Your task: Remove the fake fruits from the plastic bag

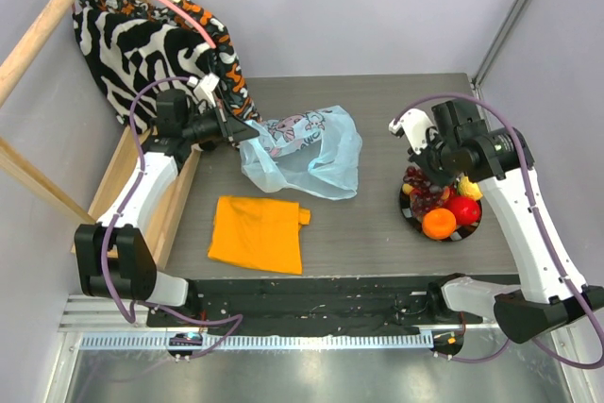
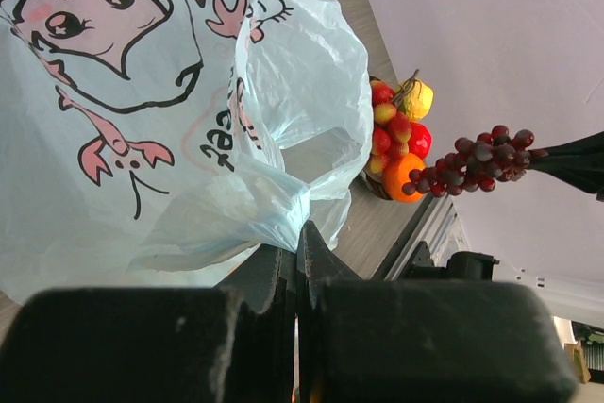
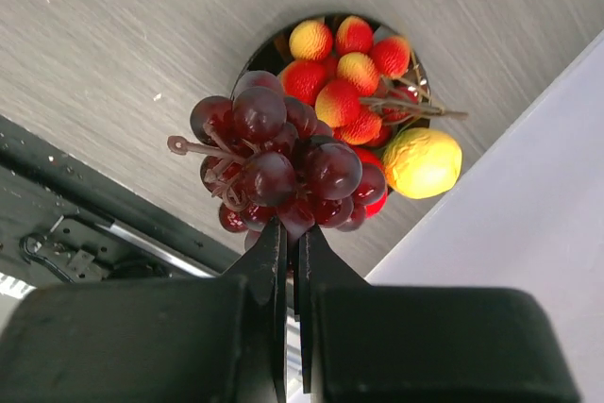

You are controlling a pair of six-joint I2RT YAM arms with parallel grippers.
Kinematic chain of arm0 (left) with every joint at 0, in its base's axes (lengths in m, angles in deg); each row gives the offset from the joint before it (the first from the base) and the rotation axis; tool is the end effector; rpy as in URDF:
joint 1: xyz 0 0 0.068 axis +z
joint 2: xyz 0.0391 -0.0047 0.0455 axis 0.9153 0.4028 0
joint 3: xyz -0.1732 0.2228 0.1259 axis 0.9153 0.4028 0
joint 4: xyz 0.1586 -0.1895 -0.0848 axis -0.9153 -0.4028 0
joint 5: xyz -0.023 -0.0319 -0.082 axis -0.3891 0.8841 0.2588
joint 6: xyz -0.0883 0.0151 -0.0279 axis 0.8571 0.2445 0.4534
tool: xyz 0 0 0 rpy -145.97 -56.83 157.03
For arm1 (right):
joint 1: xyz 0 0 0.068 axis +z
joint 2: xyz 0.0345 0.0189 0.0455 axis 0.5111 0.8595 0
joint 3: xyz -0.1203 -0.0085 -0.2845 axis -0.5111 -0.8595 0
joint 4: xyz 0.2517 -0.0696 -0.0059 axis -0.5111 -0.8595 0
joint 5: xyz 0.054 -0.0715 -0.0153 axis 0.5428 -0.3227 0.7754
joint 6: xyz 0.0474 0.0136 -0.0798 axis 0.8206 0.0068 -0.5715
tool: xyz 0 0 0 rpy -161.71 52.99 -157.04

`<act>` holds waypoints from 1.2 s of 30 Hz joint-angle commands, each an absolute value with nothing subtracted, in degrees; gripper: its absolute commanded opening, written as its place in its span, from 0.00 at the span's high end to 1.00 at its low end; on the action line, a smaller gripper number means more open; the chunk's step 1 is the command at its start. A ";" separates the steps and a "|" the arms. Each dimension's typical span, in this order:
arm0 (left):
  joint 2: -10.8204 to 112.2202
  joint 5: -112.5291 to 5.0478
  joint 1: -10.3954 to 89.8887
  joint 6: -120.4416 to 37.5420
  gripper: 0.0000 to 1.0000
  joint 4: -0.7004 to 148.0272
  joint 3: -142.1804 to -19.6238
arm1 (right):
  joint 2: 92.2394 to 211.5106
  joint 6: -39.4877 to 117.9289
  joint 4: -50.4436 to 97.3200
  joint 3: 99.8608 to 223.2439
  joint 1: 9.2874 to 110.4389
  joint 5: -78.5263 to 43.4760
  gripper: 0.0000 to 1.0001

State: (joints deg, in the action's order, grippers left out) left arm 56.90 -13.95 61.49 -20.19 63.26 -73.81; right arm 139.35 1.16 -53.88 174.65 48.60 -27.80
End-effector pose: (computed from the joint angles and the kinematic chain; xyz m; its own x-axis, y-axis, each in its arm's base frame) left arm 0.3399 -0.0914 0.3446 -0.7464 -0.3017 -0.5932 0.3849 0.5315 -0.7546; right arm 0.1948 0.0587 0.4006 -0.5412 -0.7189 -0.4362 -0.6595 0.6847 -0.3102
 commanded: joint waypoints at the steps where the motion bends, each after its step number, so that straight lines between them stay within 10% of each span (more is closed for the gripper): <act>1: 55.45 -12.78 61.32 -19.72 1.00 66.37 -74.56 | 136.54 -1.51 -54.36 172.67 48.31 -31.05 0.99; 36: 54.92 -12.96 60.71 -20.42 1.00 65.41 -74.21 | 143.12 -19.89 -45.06 166.96 25.46 -30.35 0.99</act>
State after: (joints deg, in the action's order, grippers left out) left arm 56.85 -13.97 60.97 -20.23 63.26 -73.79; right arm 141.77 -18.79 -50.44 167.98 26.00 -31.65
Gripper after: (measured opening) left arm 0.013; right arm 0.050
